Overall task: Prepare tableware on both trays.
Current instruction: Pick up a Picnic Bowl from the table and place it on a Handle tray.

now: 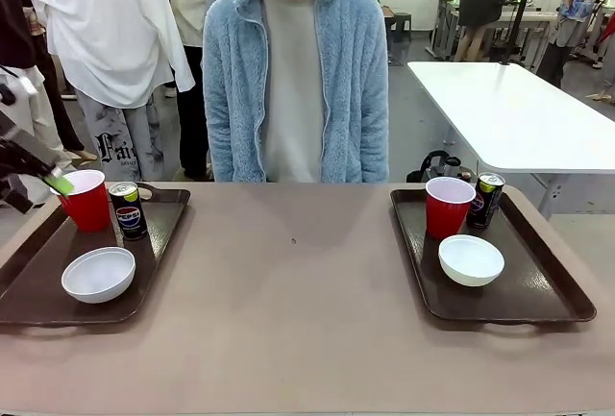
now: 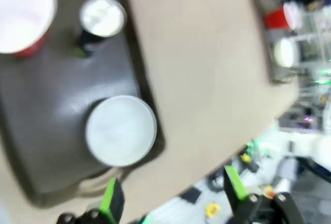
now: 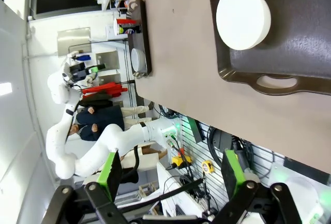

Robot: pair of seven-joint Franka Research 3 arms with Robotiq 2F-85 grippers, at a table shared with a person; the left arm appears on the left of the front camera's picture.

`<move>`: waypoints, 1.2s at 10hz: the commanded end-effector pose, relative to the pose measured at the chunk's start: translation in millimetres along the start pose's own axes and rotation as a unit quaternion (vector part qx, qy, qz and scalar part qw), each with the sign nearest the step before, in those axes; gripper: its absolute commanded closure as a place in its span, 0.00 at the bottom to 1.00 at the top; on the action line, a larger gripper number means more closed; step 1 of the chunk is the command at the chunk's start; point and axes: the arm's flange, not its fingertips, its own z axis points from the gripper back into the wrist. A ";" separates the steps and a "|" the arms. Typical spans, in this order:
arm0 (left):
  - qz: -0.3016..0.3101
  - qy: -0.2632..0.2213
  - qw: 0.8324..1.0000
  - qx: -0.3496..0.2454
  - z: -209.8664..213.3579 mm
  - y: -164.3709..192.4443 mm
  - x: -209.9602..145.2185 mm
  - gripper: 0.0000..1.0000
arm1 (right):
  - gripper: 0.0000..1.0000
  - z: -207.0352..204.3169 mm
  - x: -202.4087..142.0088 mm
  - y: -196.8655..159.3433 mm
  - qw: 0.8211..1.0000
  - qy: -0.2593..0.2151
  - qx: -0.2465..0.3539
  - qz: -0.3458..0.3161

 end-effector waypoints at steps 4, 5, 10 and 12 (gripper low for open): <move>-0.011 0.040 0.955 -0.293 14.3 91.4 -24.9 0.00 | 0.00 -0.6 -0.4 1.3 1.000 -0.003 0.013 0.006; -0.003 0.037 0.952 -0.304 8.4 97.0 -34.1 0.00 | 0.00 -0.6 -0.4 1.3 1.000 -0.003 0.013 0.006; 0.013 0.043 0.949 -0.311 -1.3 108.6 -49.7 0.00 | 0.00 -0.6 -0.4 1.3 1.000 -0.003 0.013 0.006; 0.013 0.043 0.949 -0.311 -1.3 108.6 -49.7 0.00 | 0.00 -0.6 -0.4 1.3 1.000 -0.003 0.013 0.006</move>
